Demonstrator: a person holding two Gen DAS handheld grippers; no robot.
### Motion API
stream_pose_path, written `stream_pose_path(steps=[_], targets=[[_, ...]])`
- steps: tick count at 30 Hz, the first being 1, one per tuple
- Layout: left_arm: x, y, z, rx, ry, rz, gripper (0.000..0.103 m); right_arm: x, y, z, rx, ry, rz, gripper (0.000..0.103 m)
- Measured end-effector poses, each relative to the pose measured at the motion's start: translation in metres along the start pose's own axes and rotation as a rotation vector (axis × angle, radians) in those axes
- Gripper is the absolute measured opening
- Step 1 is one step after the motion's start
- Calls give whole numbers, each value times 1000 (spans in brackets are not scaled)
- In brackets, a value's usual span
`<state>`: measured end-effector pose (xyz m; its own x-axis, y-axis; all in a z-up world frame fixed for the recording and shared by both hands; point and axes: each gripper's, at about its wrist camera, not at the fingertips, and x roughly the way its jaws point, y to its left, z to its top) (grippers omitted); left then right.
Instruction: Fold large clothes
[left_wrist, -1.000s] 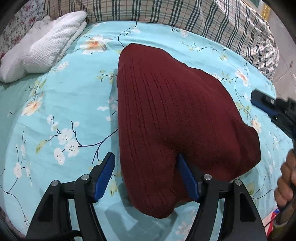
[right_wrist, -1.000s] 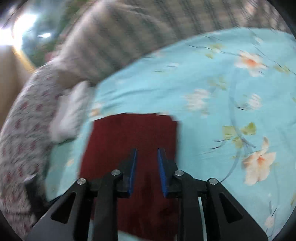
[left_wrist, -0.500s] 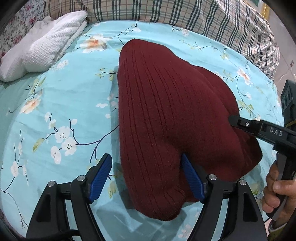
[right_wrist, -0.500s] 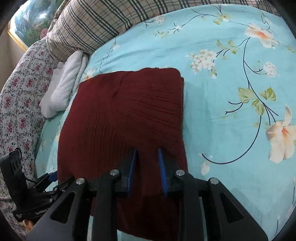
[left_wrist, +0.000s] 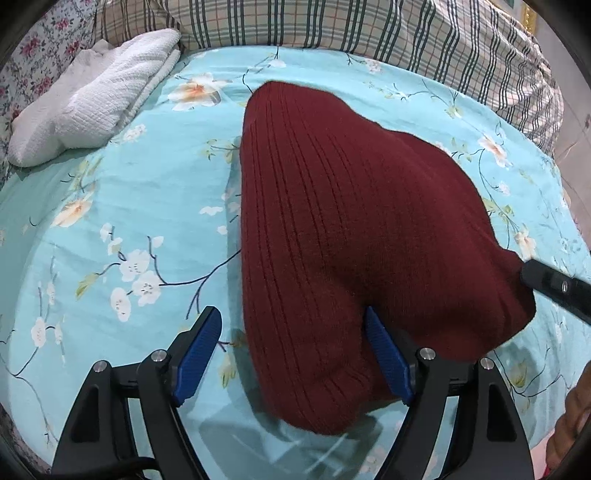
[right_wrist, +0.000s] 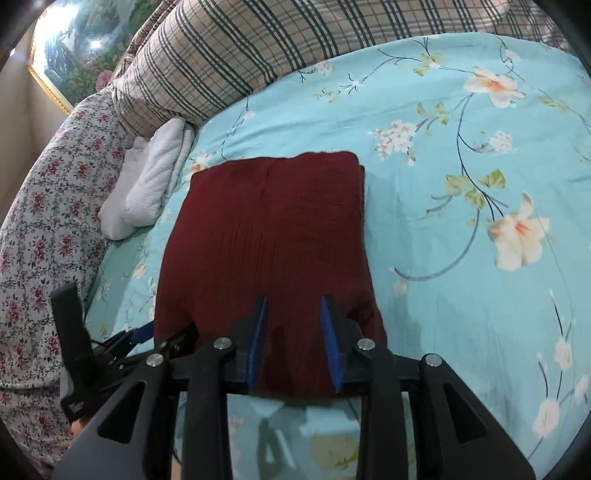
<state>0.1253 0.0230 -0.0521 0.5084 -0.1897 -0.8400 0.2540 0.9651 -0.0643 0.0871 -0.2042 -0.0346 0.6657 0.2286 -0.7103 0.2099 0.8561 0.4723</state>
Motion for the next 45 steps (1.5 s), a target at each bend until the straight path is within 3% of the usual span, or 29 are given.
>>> stream_pose_path(steps=[5,7,21,31,40,45], targets=[[-27,-5,-12,21,-38,44,80,-16,5,-18,-19,-3,9,36],[-37,-6,-19,23,-53,48,80,-22,7,-25,-28,-10,6,49],[-70,-20,-72,96,-42,104,84,-51,-1,-76,-33,-29,-4,55],[-69,-9,-104,108,2,134,84,-62,-6,-115,-99,-2,-82,63],[-75,-4,-118,117,-15,153,84,-58,-6,-131,-113,23,-99,64],[-73,0,-111,103,-9,123,84,-52,-1,-133,-122,36,-96,64]])
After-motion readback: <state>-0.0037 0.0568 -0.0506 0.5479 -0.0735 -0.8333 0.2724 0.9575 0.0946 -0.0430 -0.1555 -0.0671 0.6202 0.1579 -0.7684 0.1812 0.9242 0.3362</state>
